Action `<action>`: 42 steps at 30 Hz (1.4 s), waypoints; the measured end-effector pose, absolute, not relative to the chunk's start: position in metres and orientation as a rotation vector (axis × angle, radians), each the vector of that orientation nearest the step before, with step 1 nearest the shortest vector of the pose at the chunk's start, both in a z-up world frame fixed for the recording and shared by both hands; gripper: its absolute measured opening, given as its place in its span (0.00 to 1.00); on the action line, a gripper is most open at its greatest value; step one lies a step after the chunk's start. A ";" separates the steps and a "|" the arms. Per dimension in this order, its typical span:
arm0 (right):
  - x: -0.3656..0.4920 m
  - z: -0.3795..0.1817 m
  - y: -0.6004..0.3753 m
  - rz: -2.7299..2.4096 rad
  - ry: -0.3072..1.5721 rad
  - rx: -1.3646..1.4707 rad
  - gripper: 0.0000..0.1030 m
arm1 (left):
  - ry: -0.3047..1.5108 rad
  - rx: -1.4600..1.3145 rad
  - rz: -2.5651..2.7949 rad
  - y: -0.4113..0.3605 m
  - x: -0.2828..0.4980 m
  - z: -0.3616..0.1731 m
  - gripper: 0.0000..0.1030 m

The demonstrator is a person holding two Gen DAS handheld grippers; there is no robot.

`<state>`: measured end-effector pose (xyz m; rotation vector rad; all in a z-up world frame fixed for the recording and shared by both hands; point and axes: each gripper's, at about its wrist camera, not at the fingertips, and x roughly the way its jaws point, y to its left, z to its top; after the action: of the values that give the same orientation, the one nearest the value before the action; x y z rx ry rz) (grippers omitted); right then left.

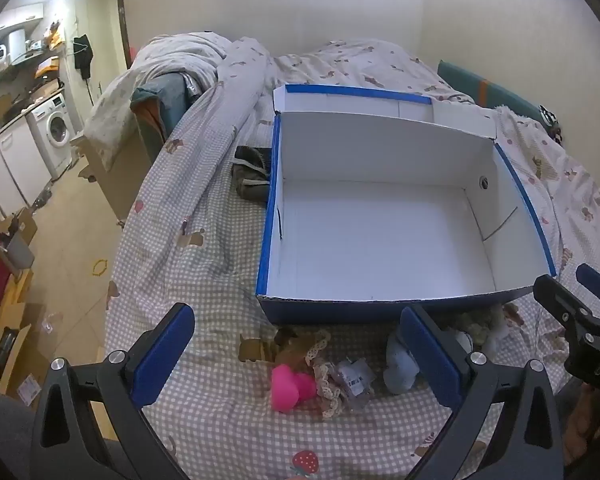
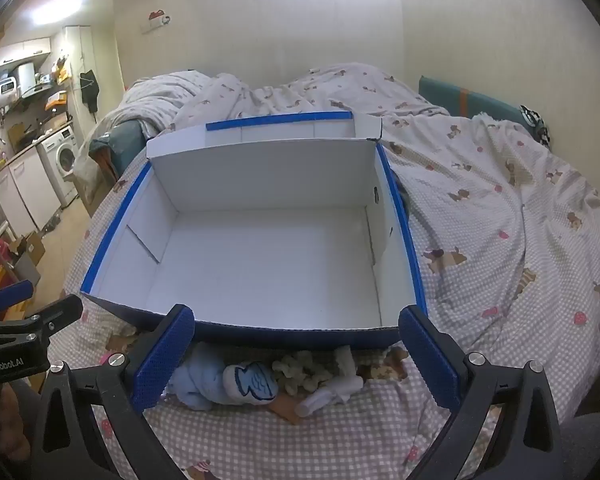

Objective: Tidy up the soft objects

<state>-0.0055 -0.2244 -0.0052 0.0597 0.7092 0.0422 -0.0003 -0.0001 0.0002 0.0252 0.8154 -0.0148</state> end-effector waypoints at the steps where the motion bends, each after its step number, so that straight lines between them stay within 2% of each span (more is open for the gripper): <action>1: -0.006 -0.005 -0.224 0.043 0.705 0.062 1.00 | 0.826 0.019 -0.016 0.000 0.000 0.000 1.00; 42: -0.005 -0.007 -0.223 0.046 0.710 0.059 1.00 | 0.807 0.015 -0.022 -0.002 -0.001 0.002 1.00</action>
<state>-0.0053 -0.2228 -0.0072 0.0589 0.7102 0.0458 -0.0015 -0.0019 0.0022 0.0151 0.8068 -0.0220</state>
